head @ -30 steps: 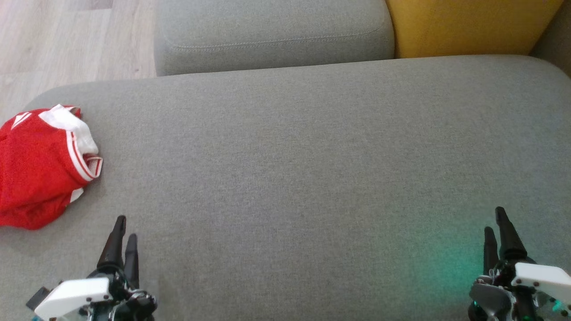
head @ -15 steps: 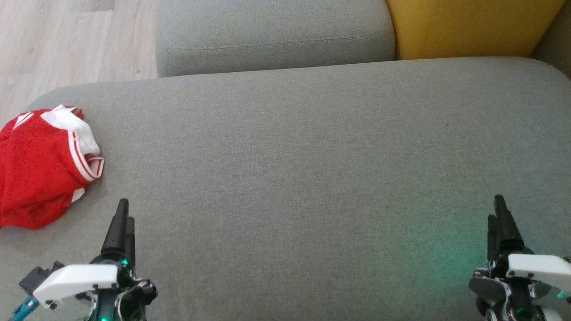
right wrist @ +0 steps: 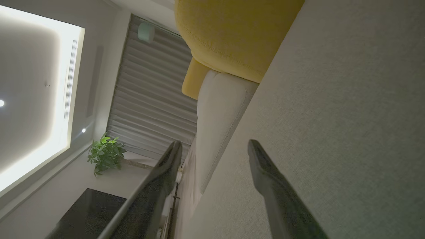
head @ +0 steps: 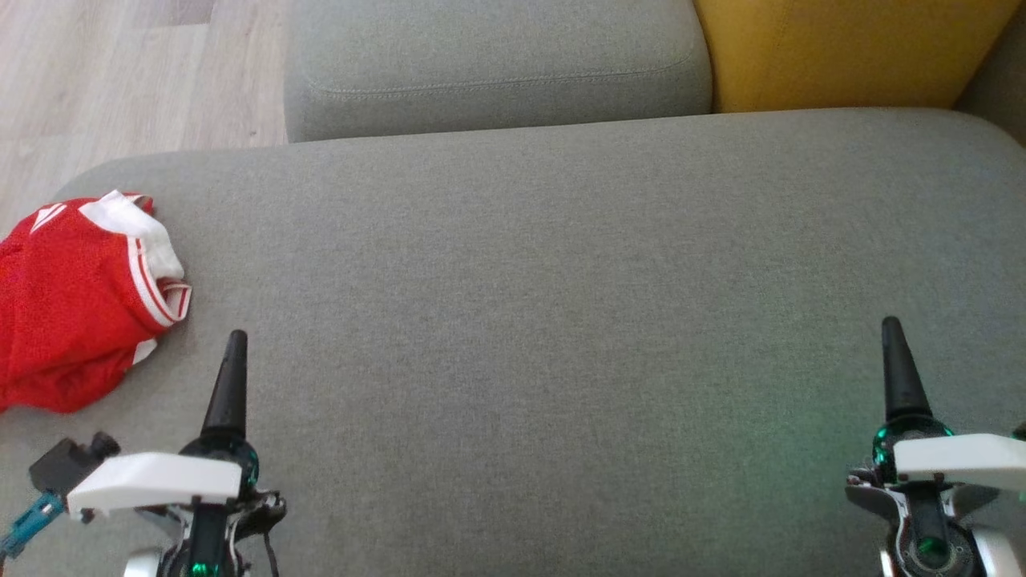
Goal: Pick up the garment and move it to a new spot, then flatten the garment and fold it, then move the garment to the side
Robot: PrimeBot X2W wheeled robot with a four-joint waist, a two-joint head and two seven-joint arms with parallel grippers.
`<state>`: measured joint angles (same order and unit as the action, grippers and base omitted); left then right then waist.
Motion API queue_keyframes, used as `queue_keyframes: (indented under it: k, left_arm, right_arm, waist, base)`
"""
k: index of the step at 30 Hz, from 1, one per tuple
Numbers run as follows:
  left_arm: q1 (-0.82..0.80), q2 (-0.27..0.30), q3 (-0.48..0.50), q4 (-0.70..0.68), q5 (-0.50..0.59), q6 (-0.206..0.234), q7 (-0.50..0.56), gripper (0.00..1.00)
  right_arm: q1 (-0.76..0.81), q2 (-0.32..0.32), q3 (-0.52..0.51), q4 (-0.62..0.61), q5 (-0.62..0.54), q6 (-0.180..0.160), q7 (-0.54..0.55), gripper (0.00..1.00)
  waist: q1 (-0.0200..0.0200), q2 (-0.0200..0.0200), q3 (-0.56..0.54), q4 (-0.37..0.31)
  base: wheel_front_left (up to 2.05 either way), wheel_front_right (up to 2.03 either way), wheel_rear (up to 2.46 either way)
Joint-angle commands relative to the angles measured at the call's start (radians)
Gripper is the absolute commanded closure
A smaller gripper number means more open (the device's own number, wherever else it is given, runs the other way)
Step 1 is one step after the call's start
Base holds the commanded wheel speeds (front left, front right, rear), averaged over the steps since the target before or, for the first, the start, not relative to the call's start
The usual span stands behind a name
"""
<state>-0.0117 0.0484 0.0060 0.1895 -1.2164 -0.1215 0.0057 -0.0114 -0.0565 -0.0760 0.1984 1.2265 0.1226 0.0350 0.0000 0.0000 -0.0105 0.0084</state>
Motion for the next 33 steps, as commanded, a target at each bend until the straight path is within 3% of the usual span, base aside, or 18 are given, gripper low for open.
queue_keyframes:
  k: [1, 15, 33]
  left_arm:
    - [-0.057, 0.020, 0.000, -0.050, 0.040, 0.002, -0.012, 0.00]
    - [-0.027, 0.038, -0.023, -0.096, 0.257, 0.029, -0.052, 0.00]
    - [0.020, 0.083, -0.074, -0.113, 0.534, 0.081, -0.105, 0.00]
  right_arm:
    - [-0.042, -0.024, 0.011, -0.051, -0.044, 0.003, -0.005, 0.00]
    - [-0.024, -0.033, 0.055, -0.105, -0.289, 0.003, -0.024, 0.00]
    - [-0.007, -0.045, 0.107, -0.087, -0.565, 0.005, -0.071, 0.00]
  waist:
    - [0.0000, 0.0000, -0.001, -0.001]
    - [0.0000, 0.0000, -0.013, -0.002]
    - [0.0000, 0.0000, -0.027, -0.008]
  base:
    - [0.00, 0.00, 0.00]
    - [0.00, 0.00, 0.00]
    - [0.00, 0.00, 0.00]
